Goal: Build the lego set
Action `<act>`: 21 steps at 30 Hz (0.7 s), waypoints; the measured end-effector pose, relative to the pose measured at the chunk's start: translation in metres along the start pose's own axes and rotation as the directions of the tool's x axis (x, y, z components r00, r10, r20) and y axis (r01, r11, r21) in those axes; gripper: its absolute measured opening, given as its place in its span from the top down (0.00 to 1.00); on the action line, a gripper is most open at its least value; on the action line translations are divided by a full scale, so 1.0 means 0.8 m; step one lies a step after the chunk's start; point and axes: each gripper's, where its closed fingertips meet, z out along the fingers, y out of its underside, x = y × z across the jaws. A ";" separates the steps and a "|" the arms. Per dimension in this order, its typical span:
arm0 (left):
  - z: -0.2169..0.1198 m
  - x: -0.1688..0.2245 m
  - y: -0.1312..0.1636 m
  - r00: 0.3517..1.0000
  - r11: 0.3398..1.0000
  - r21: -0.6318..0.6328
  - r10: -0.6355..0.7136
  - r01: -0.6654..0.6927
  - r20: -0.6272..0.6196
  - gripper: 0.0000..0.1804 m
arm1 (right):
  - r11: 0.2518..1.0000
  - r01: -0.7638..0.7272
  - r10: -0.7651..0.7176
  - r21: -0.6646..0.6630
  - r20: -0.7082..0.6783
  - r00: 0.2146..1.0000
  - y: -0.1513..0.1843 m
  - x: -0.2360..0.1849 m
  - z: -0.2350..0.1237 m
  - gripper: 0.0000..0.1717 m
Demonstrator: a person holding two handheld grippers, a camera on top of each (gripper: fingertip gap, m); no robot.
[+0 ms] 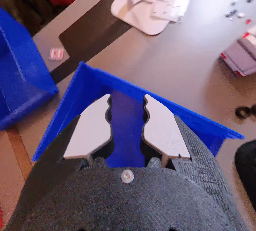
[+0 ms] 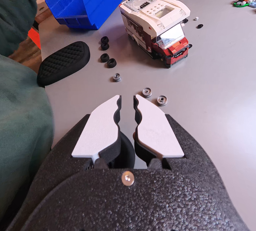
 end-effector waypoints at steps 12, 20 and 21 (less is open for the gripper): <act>0.142 -0.100 0.107 0.868 0.874 -0.163 -0.398 0.457 0.298 0.84 | 1.000 0.007 -0.008 0.025 0.021 1.000 -0.003 -0.007 0.003 0.91; 0.144 -0.103 0.110 0.842 0.860 -0.091 -0.461 0.502 0.280 0.90 | 0.998 -0.004 0.003 0.058 0.010 1.000 0.001 -0.009 -0.010 0.91; 0.141 -0.100 0.109 0.844 0.859 -0.089 -0.470 0.505 0.259 0.89 | 0.998 -0.001 0.001 0.060 0.008 1.000 0.001 -0.010 -0.011 0.91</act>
